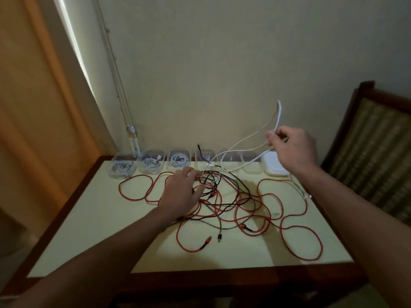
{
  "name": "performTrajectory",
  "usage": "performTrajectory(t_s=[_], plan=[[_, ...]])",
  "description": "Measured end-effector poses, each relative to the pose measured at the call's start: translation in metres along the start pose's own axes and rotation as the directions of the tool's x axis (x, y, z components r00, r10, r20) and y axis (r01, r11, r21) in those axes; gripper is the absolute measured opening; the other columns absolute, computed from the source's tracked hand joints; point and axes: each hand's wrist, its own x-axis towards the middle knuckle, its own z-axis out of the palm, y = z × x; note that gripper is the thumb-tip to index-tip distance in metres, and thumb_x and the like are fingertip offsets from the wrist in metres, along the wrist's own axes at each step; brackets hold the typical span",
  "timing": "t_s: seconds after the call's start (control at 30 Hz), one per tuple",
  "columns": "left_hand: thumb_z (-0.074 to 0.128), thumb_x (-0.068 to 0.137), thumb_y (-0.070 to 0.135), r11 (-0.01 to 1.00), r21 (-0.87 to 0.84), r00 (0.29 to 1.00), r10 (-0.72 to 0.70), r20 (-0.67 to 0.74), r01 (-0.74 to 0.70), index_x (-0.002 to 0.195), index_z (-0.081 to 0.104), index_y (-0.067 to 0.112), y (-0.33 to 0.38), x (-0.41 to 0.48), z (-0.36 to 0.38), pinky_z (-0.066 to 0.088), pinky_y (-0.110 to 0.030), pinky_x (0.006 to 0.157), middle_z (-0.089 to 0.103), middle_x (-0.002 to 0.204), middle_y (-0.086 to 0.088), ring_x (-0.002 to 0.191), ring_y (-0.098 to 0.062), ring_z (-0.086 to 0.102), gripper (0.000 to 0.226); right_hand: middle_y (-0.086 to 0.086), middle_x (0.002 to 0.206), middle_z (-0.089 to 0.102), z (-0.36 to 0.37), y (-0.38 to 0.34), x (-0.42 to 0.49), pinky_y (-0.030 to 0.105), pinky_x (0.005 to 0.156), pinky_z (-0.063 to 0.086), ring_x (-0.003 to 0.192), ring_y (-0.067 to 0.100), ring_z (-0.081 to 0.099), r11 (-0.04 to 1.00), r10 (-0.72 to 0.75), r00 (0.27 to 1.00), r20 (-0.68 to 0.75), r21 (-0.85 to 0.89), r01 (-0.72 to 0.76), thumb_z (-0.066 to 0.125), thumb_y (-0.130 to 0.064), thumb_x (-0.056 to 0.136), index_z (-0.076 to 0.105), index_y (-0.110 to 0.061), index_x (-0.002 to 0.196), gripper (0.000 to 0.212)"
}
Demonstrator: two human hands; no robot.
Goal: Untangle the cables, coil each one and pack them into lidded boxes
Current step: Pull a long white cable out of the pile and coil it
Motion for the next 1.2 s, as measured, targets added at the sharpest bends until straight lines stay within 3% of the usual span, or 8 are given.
performTrajectory(t_s=[0.27,0.37,0.47,0.63,0.8,0.97,1.13,1.2], plan=[[0.066,0.091,0.042,0.940,-0.342,0.997,-0.017,-0.069,-0.007,0.129,0.050,0.025,0.081,0.016,-0.049,0.042,-0.025,0.083,0.053,0.126,0.007,0.103,-0.010,0.057,0.044,-0.012,0.060,0.062,-0.062,-0.050,0.005,0.013,0.051,0.035,0.050,-0.003,0.048,0.982,-0.101,0.991,-0.085,0.154,0.113,0.068,-0.034,0.095,0.074,-0.013,0.077,0.028],[0.072,0.084,0.045,0.825,-0.562,0.988,-0.133,-0.075,0.069,0.126,0.048,0.027,0.107,0.017,-0.068,0.049,-0.027,0.079,0.058,0.120,0.013,0.095,-0.009,0.062,0.051,-0.001,0.076,0.074,-0.080,-0.055,0.007,0.033,0.072,0.051,0.071,0.012,0.065,0.974,-0.076,0.997,-0.026,0.214,0.080,0.068,-0.038,0.094,0.074,-0.014,0.076,0.031],[0.070,0.075,0.034,0.527,-0.832,0.973,-0.225,0.059,0.172,0.120,0.055,0.024,0.130,0.017,-0.093,0.052,-0.031,0.077,0.067,0.113,0.007,0.085,-0.013,0.065,0.048,0.000,0.088,0.078,-0.094,-0.054,0.006,0.040,0.087,0.054,0.090,0.022,0.072,0.964,-0.059,0.997,0.058,0.262,0.042,0.069,-0.038,0.094,0.074,-0.014,0.074,0.032],[0.044,0.096,0.019,-0.255,-0.923,0.923,-0.182,0.339,0.289,0.097,0.062,0.013,0.151,0.007,-0.151,0.048,-0.031,0.067,0.074,0.100,-0.010,0.083,-0.025,0.069,0.019,-0.001,0.075,0.073,-0.106,-0.057,-0.008,0.025,0.057,0.034,0.049,-0.002,0.045,0.964,-0.044,0.982,0.182,0.266,-0.006,0.068,-0.037,0.095,0.077,-0.016,0.086,0.025],[0.056,0.100,0.029,-0.173,-0.929,0.914,-0.192,0.357,0.327,0.094,0.063,0.014,0.160,-0.009,-0.176,0.056,-0.026,0.066,0.076,0.095,-0.006,0.083,-0.018,0.073,0.018,0.010,0.079,0.073,-0.111,-0.084,-0.032,0.025,0.050,0.029,0.053,0.012,0.037,0.911,0.044,0.900,0.433,0.353,-0.214,0.059,-0.042,0.100,0.073,-0.008,0.095,0.037],[0.062,0.096,0.014,-0.231,-0.905,0.847,-0.328,0.417,0.357,0.084,0.066,0.006,0.152,-0.025,-0.206,0.056,-0.017,0.056,0.075,0.071,-0.003,0.059,-0.008,0.072,0.015,0.002,0.068,0.063,-0.125,-0.111,-0.050,0.023,0.051,0.031,0.051,0.010,0.039,0.913,0.127,0.608,0.783,0.147,-0.381,0.058,-0.052,0.096,0.070,-0.002,0.102,0.052],[0.061,0.098,0.022,-0.254,-0.907,0.819,-0.398,0.413,0.335,0.091,0.069,0.001,0.141,-0.030,-0.234,0.055,-0.018,0.048,0.075,0.084,-0.009,0.056,-0.008,0.071,0.024,0.007,0.081,0.070,-0.134,-0.138,-0.061,0.025,0.054,0.046,0.056,0.014,0.055,0.876,0.010,0.553,0.833,0.260,-0.407,0.055,-0.013,0.099,0.069,0.000,0.112,0.024],[0.057,0.101,0.032,-0.165,-0.923,0.840,-0.381,0.385,0.348,0.101,0.068,0.004,0.142,-0.030,-0.244,0.057,-0.021,0.052,0.075,0.098,-0.008,0.066,-0.010,0.074,0.030,0.009,0.089,0.073,-0.137,-0.146,-0.062,0.027,0.058,0.053,0.061,0.015,0.063,0.820,-0.030,0.563,0.826,0.342,-0.458,0.052,-0.006,0.100,0.065,0.002,0.116,0.022]])
